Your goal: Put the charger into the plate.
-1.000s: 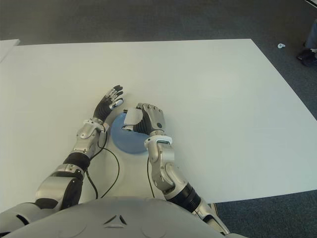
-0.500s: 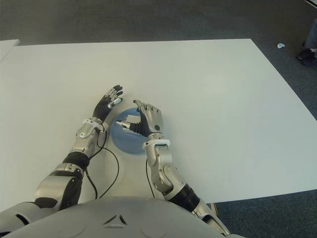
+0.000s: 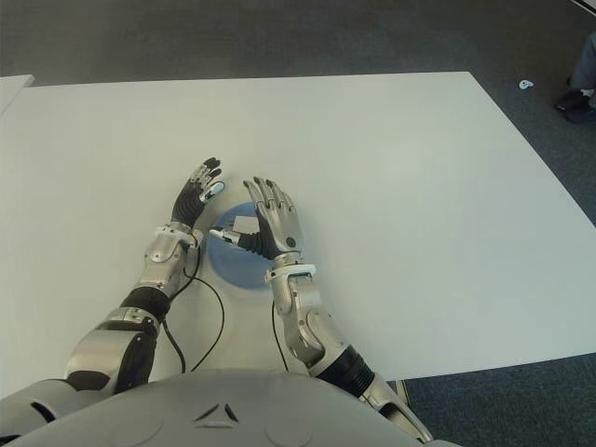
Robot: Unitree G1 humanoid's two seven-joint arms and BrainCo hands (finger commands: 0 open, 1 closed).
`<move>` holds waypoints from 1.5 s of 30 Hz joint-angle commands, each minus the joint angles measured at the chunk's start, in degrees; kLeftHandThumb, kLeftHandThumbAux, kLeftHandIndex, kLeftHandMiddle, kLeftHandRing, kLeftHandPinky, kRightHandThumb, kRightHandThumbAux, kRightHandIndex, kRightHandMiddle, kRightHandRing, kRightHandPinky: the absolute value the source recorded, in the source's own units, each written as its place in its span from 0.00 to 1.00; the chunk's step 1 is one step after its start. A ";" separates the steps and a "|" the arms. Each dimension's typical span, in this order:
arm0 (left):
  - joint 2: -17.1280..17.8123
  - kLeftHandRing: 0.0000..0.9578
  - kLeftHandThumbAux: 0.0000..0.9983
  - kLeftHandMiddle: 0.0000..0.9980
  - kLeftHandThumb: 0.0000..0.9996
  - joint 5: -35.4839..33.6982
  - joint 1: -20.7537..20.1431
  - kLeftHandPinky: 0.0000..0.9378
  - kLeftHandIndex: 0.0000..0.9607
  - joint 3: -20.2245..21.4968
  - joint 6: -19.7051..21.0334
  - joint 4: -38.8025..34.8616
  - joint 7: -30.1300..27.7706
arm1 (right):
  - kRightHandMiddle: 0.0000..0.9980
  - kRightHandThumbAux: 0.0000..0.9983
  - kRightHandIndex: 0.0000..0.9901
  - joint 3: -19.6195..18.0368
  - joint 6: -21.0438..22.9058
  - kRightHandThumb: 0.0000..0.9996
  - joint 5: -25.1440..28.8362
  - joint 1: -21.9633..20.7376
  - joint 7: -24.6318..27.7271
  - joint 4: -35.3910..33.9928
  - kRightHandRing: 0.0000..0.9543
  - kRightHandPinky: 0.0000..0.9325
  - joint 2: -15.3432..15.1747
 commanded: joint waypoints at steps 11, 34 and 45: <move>-0.97 0.00 0.56 0.00 0.08 1.11 1.10 0.02 0.00 0.53 -0.65 2.38 3.32 | 0.00 0.11 0.00 -2.61 -6.88 0.30 0.72 -0.03 -5.30 3.21 0.00 0.00 -1.06; -2.98 0.00 0.57 0.00 0.05 -1.80 -0.03 0.03 0.00 4.33 -1.47 4.13 4.95 | 0.00 0.34 0.00 -26.87 -27.43 0.16 35.47 -11.80 5.91 23.59 0.00 0.00 -4.36; -2.31 0.00 0.58 0.00 0.04 -1.65 0.68 0.03 0.00 4.00 -2.74 4.12 3.06 | 0.00 0.53 0.00 -32.27 -32.92 0.13 48.63 -11.48 17.85 31.32 0.00 0.00 -2.69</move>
